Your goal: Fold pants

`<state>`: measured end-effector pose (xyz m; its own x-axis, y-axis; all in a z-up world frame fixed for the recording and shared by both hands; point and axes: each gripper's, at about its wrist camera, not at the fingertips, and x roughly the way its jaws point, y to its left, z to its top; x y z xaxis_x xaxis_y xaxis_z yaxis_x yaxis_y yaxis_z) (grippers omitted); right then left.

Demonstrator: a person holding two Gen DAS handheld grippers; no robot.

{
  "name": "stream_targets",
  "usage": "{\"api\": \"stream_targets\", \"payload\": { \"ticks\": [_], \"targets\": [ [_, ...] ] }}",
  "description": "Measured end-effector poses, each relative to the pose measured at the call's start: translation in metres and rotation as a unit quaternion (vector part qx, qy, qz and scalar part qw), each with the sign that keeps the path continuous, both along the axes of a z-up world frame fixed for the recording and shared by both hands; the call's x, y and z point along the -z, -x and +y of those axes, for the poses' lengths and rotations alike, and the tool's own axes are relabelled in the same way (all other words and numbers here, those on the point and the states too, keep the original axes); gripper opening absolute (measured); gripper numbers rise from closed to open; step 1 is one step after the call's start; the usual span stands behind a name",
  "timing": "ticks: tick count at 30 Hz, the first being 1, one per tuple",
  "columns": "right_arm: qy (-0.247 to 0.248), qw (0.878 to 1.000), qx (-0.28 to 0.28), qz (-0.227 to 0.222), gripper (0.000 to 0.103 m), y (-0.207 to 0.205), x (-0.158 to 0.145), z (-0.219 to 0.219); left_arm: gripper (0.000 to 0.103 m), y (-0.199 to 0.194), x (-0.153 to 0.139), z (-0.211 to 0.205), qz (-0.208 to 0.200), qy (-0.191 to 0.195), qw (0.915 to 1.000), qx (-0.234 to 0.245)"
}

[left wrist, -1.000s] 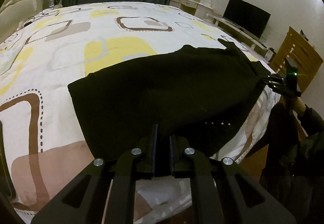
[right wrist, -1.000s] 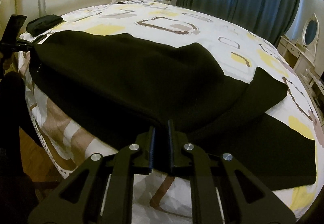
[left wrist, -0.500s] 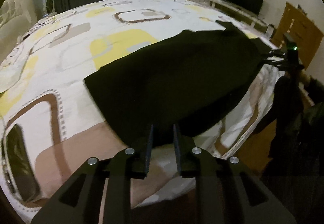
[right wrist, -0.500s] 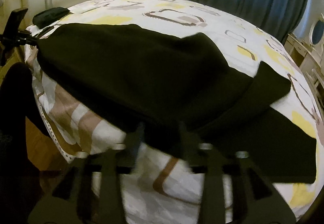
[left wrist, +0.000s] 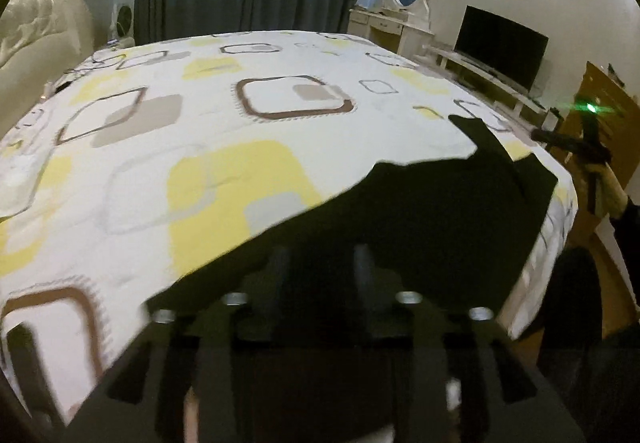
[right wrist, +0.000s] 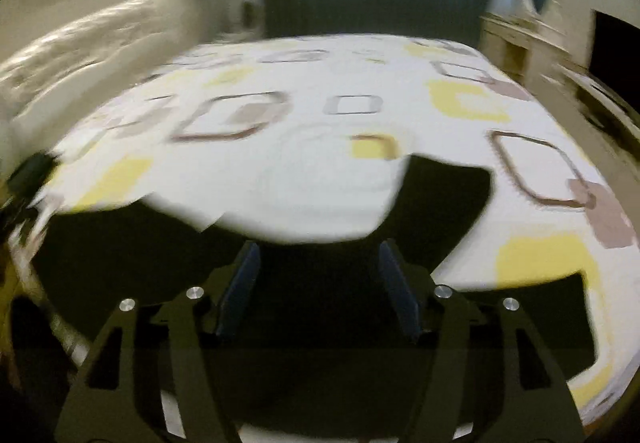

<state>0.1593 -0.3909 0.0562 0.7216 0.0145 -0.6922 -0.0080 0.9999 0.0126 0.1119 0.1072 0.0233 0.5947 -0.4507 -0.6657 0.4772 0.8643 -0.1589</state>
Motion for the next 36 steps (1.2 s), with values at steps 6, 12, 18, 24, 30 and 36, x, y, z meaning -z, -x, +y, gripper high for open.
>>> {"api": "stream_targets", "payload": {
  "ticks": [6,12,18,24,30,36],
  "targets": [
    [0.006,0.991,0.099,0.095,0.063,-0.124,0.033,-0.032,0.057,-0.042,0.036,-0.041,0.052,0.030,0.9981,-0.011],
    [0.093,0.975,0.147,0.136,0.062,-0.185,0.068,-0.037,0.063,-0.052,0.058,-0.042,0.076,0.051,0.9954,-0.028],
    [0.124,0.961,0.177,0.172,0.062,-0.210,0.095,-0.046,0.068,-0.051,0.060,-0.040,0.073,0.065,0.9950,-0.022],
    [0.123,0.960,0.178,0.176,0.062,-0.215,0.100,-0.056,0.069,-0.051,0.063,-0.041,0.071,0.070,0.9948,-0.018],
    [0.088,0.963,0.181,0.178,0.038,-0.213,0.097,-0.070,0.070,-0.051,0.063,-0.043,0.072,0.072,0.9946,-0.019],
    [0.049,0.972,0.182,0.141,0.012,-0.191,0.078,-0.081,0.070,-0.052,0.064,-0.043,0.073,0.073,0.9945,-0.019]
  ]
}}
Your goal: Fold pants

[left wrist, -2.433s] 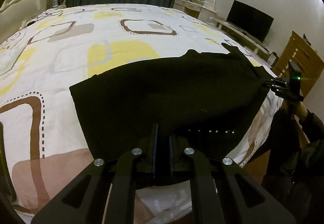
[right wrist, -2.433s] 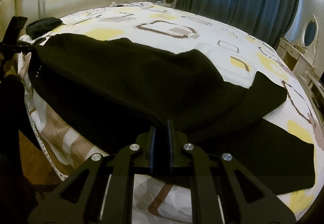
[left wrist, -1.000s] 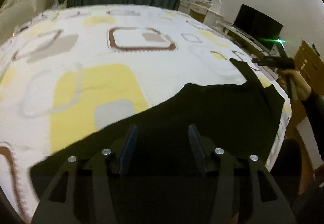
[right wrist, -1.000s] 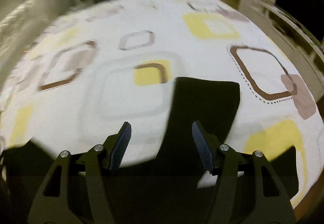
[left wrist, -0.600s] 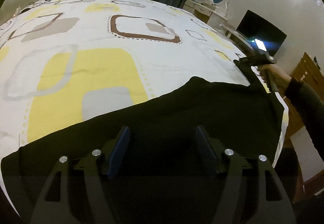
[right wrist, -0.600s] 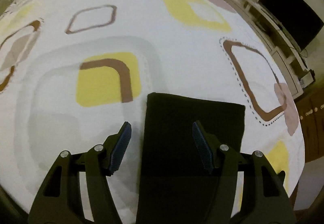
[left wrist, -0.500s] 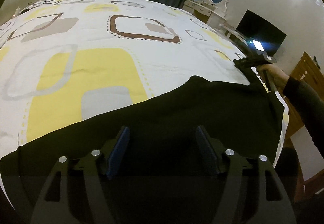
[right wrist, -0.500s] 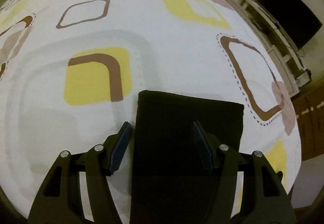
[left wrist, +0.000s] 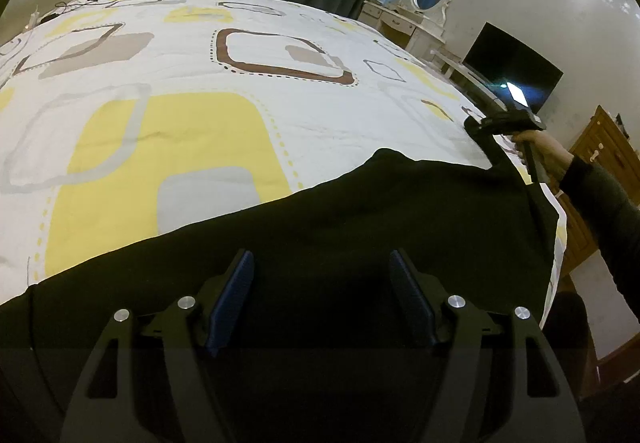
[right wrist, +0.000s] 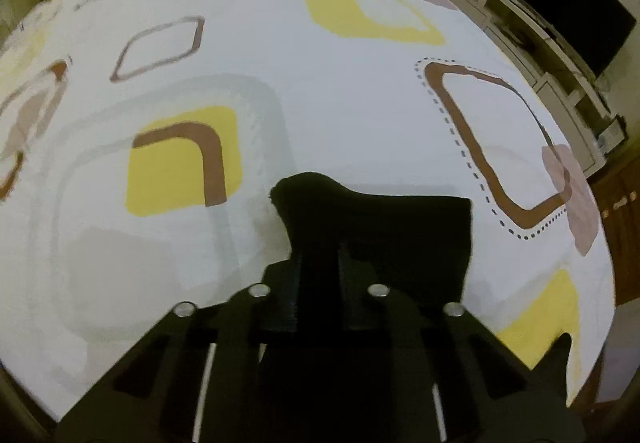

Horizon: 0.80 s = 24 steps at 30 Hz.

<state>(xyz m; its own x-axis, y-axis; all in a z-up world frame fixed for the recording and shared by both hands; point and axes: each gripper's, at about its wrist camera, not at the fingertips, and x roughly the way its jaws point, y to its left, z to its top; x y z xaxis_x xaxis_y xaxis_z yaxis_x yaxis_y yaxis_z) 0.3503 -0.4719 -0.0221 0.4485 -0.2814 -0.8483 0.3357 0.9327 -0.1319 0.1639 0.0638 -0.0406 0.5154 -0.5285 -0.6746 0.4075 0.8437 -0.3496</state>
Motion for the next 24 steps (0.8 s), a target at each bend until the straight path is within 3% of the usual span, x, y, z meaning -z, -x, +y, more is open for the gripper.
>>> {"api": "stream_targets", "payload": {
  "ticks": [7,13,17,24],
  "targets": [
    [-0.038,0.996,0.014,-0.077,0.009,0.066,-0.036,-0.040,0.070,0.000,0.001,-0.002,-0.003,-0.006,1.0000,-0.001],
    [-0.055,0.988,0.060,-0.133,0.009,0.153,-0.060,-0.104,0.070,0.001,0.002,-0.003,-0.005,-0.011,0.9999,-0.002],
    [-0.082,0.982,0.092,-0.145,0.009,0.204,-0.055,-0.144,0.071,0.000,0.003,-0.003,-0.006,-0.014,0.9999,-0.001],
    [-0.139,0.970,0.138,-0.147,0.009,0.274,-0.013,-0.187,0.073,0.001,0.003,-0.007,-0.010,-0.025,0.9996,0.002]
  ]
}}
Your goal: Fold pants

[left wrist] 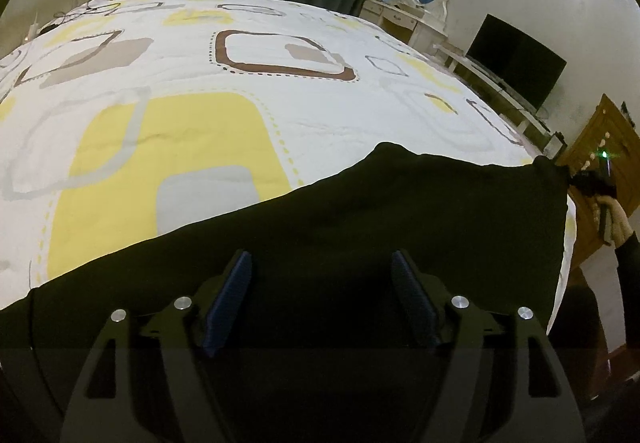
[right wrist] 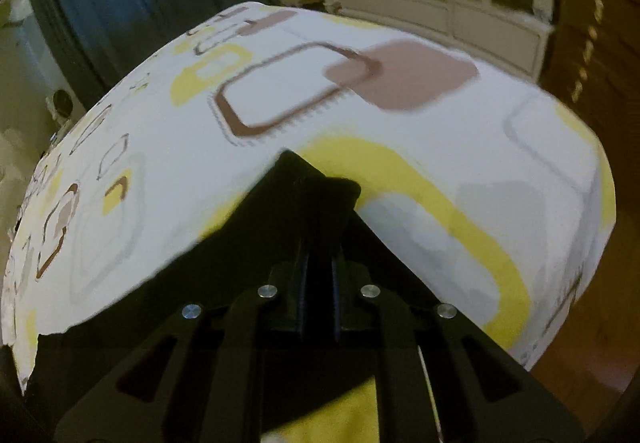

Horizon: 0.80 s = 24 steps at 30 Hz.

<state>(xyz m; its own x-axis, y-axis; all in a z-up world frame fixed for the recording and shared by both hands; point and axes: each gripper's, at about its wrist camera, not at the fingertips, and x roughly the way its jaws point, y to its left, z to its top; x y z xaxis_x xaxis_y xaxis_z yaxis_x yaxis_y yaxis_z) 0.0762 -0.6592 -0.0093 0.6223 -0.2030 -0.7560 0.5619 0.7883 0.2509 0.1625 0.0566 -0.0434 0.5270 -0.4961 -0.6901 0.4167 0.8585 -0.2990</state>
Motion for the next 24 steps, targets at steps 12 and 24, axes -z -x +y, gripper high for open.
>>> {"api": "stream_targets", "payload": {
  "ticks": [12,24],
  "targets": [
    [-0.093,0.992,0.065,-0.062,0.028,0.059,0.034,-0.028,0.075,0.001,0.001,-0.005,-0.006,-0.018,0.9998,0.003],
    [-0.180,0.973,0.071,-0.128,0.043,0.070,0.033,0.004,0.075,0.002,0.002,-0.001,-0.010,-0.008,0.9999,0.003]
  ]
}}
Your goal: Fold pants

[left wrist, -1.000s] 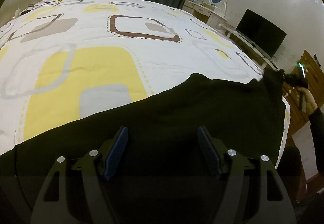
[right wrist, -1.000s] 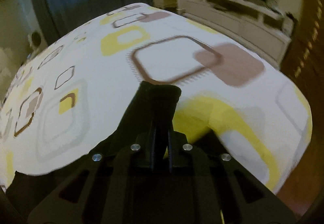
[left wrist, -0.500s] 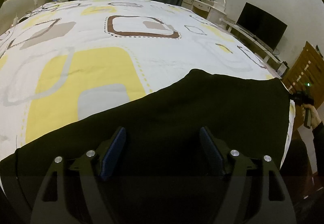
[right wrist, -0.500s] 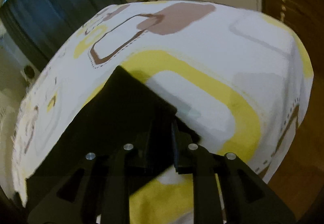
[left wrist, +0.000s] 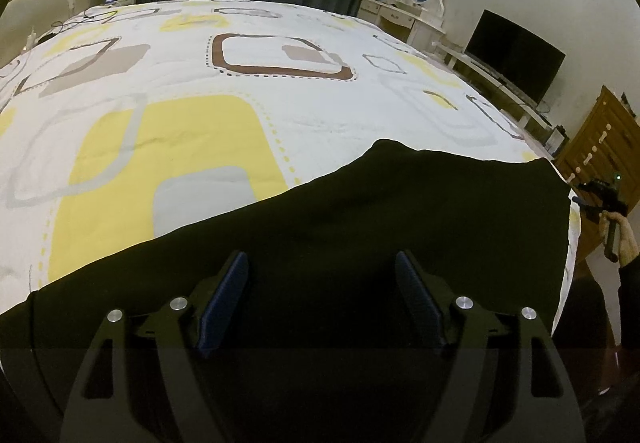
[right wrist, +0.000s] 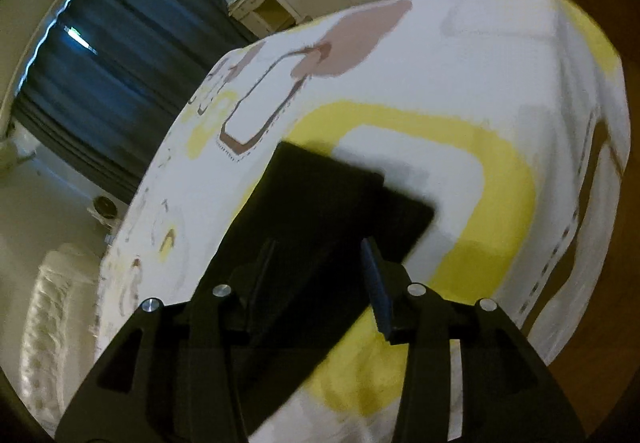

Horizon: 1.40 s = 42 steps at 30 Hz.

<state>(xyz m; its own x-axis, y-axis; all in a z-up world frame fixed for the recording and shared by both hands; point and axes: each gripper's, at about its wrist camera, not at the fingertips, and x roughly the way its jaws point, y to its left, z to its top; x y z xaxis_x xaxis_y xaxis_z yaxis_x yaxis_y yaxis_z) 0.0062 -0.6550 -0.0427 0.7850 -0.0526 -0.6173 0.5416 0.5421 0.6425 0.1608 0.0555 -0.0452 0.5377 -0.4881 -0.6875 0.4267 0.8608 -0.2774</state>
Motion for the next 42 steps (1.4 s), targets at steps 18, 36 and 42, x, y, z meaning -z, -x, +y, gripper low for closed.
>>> {"api": "stream_targets", "payload": {
  "ticks": [18,36,42],
  "targets": [
    [0.016,0.999,0.032,-0.017,0.007,0.007,0.004,-0.007,0.075,0.002,-0.002,0.000,-0.004,0.002,1.0000,-0.002],
    [-0.033,0.999,0.010,-0.020,0.027,0.008,0.016,0.003,0.079,0.005,-0.003,-0.004,-0.007,-0.005,1.0000,0.003],
    [-0.053,0.998,0.023,-0.024,0.034,-0.003,0.022,-0.005,0.080,0.005,-0.002,-0.004,-0.008,-0.001,1.0000,0.003]
  ]
}}
